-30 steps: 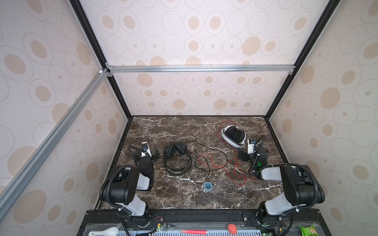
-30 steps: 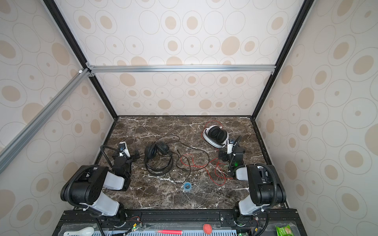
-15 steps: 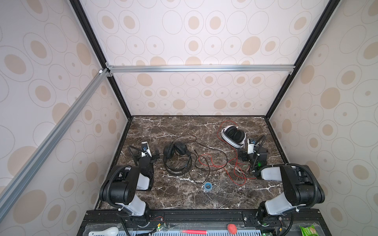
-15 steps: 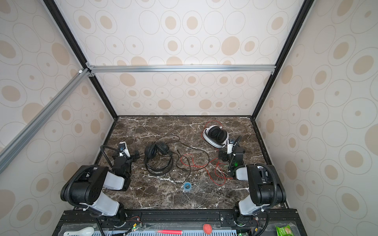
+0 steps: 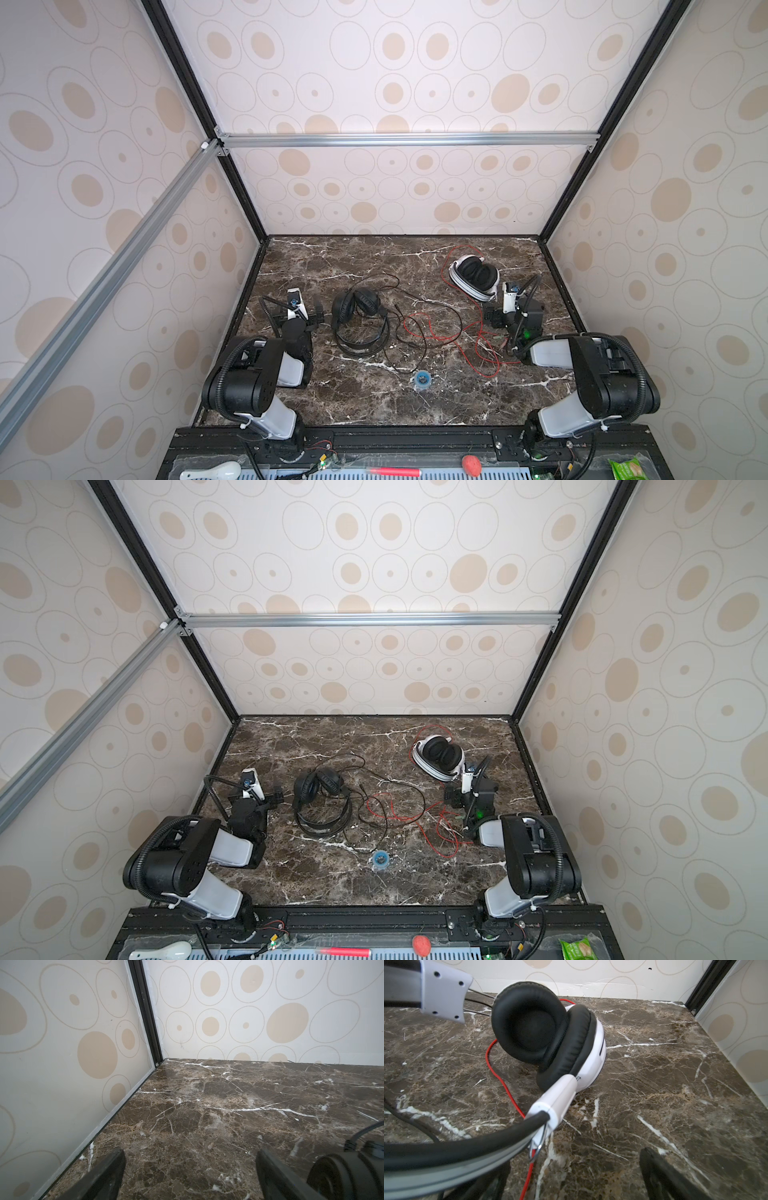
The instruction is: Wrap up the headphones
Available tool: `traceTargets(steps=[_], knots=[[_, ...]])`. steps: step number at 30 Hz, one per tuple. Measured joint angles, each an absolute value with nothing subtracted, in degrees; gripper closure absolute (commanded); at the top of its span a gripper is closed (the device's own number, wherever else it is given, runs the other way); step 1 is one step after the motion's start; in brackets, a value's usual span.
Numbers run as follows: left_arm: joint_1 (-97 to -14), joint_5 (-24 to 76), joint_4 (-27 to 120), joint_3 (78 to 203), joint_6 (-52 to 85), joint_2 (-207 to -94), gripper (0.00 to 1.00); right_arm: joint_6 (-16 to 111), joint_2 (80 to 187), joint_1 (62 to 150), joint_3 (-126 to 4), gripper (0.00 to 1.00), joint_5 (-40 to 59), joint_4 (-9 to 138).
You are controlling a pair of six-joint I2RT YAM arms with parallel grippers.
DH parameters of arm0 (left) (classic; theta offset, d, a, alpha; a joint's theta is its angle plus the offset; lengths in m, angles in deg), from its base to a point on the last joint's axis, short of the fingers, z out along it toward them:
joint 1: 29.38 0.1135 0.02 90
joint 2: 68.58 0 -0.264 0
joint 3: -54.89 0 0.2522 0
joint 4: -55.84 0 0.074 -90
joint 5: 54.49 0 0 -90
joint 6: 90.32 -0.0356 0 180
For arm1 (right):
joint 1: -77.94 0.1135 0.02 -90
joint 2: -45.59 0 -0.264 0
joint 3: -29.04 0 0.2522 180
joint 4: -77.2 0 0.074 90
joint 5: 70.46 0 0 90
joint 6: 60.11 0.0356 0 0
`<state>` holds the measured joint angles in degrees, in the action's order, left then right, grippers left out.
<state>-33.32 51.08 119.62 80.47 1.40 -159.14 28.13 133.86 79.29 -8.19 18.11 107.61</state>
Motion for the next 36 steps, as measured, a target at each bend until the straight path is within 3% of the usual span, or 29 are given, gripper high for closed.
traceTargets(steps=[32, 36], knots=[[-33.3, 50.9, 119.6, 80.4, 1.4, -158.8, 0.02, 28.1, 133.8, 79.3, -8.2, 0.0, 18.5, 107.6], [-33.3, 49.4, 109.3, 81.1, 1.9, -148.6, 0.02, 29.3, 128.1, 79.5, -13.1, 0.0, 20.6, 94.0]])
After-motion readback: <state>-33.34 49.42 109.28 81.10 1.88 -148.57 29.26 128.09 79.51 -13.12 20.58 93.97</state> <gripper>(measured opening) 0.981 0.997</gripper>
